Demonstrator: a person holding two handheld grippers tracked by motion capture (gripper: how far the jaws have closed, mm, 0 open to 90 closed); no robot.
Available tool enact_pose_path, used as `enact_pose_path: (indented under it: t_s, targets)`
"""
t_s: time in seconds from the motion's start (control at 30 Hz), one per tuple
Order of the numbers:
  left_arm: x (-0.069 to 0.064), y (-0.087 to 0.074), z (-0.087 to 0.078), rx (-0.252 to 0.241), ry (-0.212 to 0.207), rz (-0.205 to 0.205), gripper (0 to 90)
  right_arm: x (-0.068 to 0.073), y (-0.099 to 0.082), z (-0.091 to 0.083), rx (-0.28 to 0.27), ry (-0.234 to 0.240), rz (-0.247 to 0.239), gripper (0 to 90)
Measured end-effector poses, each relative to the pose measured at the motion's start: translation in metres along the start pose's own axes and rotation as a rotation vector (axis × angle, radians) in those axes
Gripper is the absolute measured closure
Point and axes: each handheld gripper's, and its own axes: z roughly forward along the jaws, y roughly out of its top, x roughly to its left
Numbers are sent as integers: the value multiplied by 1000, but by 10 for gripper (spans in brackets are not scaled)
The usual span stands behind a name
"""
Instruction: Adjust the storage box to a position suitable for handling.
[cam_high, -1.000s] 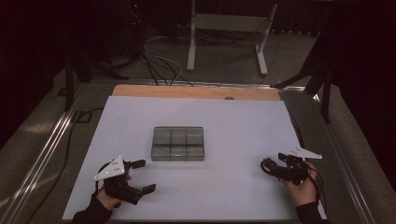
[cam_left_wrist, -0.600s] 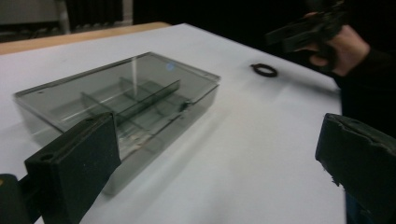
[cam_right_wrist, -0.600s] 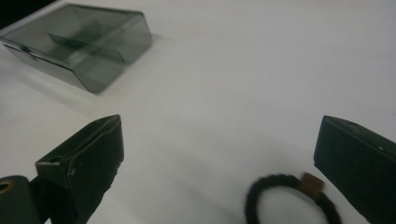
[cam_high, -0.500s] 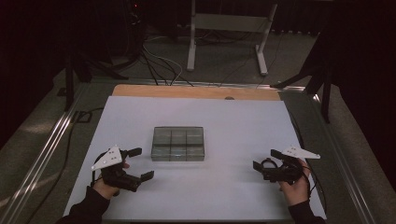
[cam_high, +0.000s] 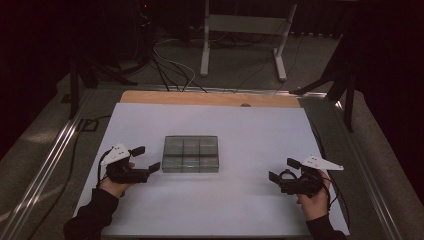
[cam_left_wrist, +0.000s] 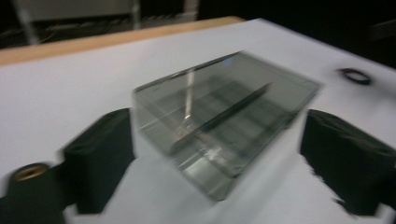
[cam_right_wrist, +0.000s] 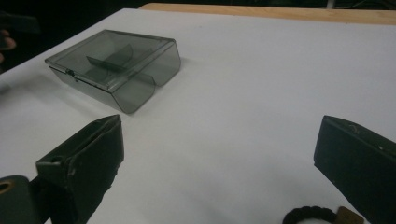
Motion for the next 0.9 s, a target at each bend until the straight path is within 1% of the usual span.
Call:
enact_pose_path:
  t_s: [0.03,0.07,0.13,0.23,0.27,0.3,0.33,0.37,0.43,0.47,0.6,0.63,0.7,0.77,0.9]
  targets:
    - [2,-1,1,9,18,-11,169,0,0,0,-4,-2,-4,15]
    - [5,-1,3,14,27,-15,174,1,0,1,-7,0,-7,15]
    - [9,-2,4,25,56,-24,255,2,0,1,-4,0,-12,15]
    - [15,-4,9,51,94,-43,388,2,-1,3,-2,10,-4,15]
    - [16,-5,10,61,113,-47,423,3,-1,3,-1,13,-5,15]
    - [18,-6,12,71,131,-52,479,3,-1,4,-2,14,-5,15]
    - [19,-8,14,83,145,-61,514,3,-2,4,-3,15,-5,15]
    - [21,-9,16,98,150,-69,550,3,-2,4,-2,16,-3,15]
    - [24,-10,20,137,171,-59,654,3,-2,4,-4,18,-3,15]
    - [25,-10,23,157,177,-56,688,3,-2,4,-2,19,0,15]
    - [28,-8,32,215,193,-87,795,4,-2,5,-2,27,3,15]
    - [28,-7,35,228,192,-99,827,4,-3,5,-2,28,2,15]
    - [29,-5,40,250,189,-103,884,3,-3,6,1,33,5,15]
    - [28,-4,44,269,178,-109,900,3,-4,6,4,35,4,15]
    - [25,-2,54,298,147,-95,900,4,-4,7,3,35,0,15]
